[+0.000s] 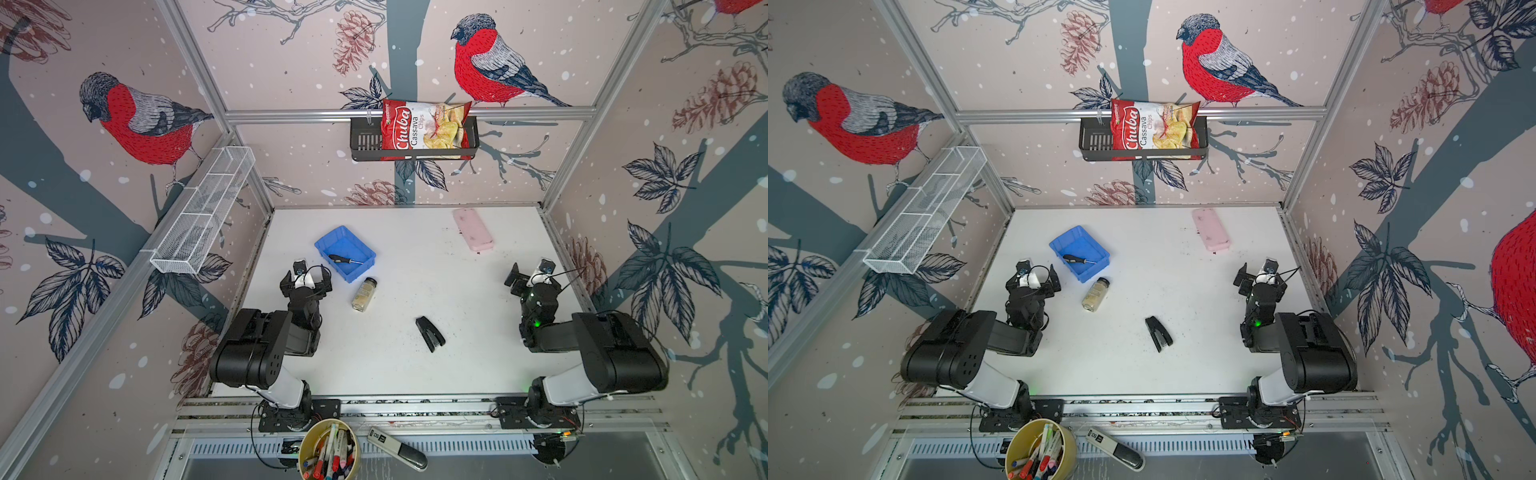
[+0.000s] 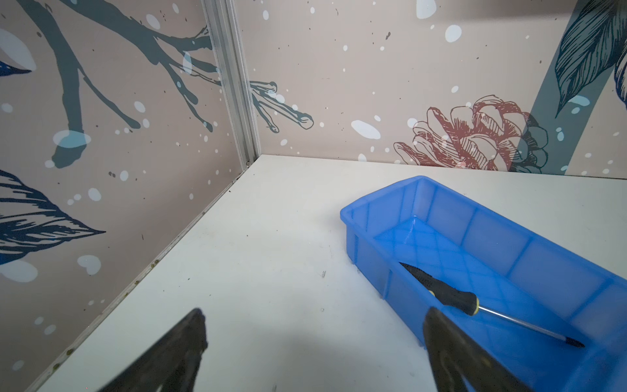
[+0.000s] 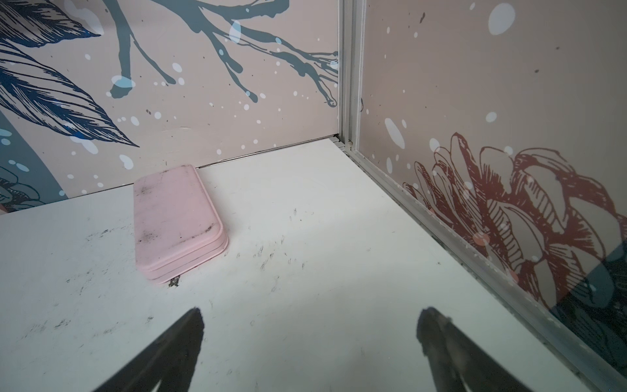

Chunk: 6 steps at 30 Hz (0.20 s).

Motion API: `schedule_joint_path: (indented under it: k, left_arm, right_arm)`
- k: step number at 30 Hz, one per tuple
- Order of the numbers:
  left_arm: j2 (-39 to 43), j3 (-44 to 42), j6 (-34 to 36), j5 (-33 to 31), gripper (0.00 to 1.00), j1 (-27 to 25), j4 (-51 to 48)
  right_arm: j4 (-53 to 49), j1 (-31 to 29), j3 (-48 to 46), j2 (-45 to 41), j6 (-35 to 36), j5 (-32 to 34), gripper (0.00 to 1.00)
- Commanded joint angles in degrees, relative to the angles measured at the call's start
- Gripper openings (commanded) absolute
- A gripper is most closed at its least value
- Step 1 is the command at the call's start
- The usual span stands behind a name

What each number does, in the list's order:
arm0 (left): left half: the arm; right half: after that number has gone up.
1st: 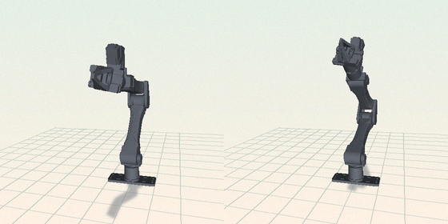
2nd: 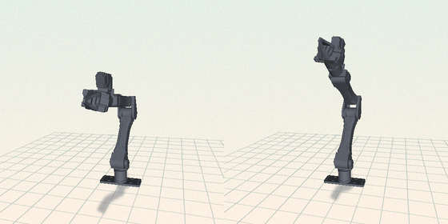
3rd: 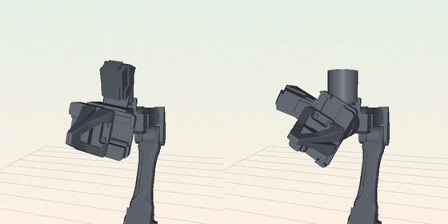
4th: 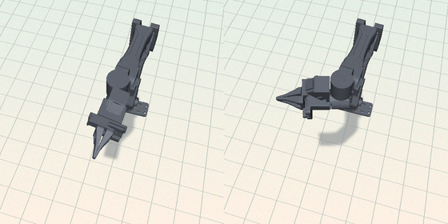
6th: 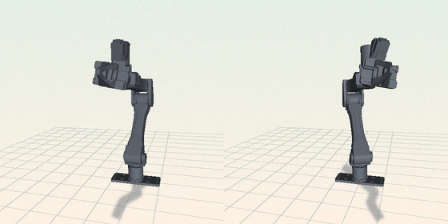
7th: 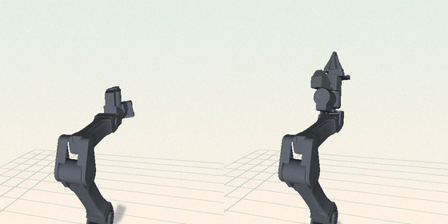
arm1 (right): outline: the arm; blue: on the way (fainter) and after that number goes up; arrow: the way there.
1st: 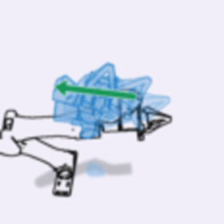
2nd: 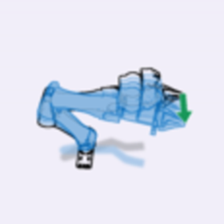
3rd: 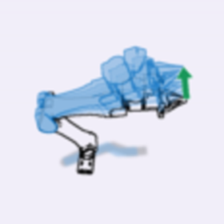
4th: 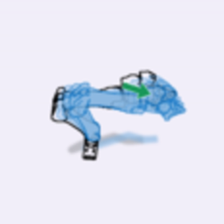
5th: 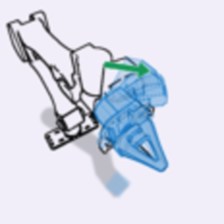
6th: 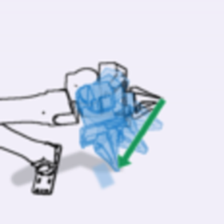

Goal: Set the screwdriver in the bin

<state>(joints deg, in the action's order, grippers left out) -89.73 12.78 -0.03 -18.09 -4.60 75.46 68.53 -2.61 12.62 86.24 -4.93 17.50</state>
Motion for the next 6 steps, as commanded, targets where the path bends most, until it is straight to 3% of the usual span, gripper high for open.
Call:
schedule_joint_path:
  k: [1, 6]
  left_arm:
    - [-0.1, 0.3, -0.1, 0.3, 0.98, 0.0, 1.1]
    - [0.0, 0.1, -0.1, 0.2, 0.98, 0.0, 1.5]
  right_arm:
    - [1.3, 0.0, 0.2, -0.2, -1.0, -0.3, 1.0]
    - [1.3, 0.0, 0.2, -0.2, -1.0, -0.4, 1.0]
